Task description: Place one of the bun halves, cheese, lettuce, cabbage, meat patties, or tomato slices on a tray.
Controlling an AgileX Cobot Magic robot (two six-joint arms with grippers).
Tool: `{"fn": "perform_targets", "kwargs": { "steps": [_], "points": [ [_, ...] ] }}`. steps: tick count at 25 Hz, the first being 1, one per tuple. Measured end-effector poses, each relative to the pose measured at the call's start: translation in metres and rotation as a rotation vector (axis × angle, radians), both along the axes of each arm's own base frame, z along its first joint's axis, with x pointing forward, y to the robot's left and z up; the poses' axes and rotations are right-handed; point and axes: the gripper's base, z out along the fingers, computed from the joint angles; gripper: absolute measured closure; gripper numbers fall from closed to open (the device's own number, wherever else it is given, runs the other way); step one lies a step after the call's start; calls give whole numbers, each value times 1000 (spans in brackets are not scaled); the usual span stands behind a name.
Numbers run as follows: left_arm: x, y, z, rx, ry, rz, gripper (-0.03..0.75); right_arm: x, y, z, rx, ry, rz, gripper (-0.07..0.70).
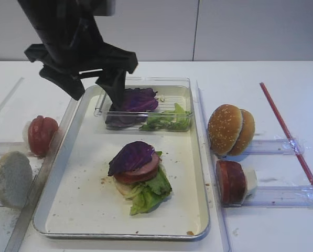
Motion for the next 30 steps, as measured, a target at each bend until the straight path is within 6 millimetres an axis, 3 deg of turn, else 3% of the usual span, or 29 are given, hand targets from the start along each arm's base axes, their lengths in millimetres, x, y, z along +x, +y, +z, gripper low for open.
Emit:
{"fn": "perform_targets", "kwargs": {
  "steps": [11, 21, 30],
  "points": [
    [16, 66, 20, 19, -68, 153, 187, 0, 0, 0, 0, 0, 0, 249],
    [13, 128, 18, 90, -71, 290, 187, 0, 0, 0, 0, 0, 0, 249],
    [4, 152, 32, 102, -115, 340, 191, 0, 0, 0, 0, 0, 0, 249]
  ]
}}
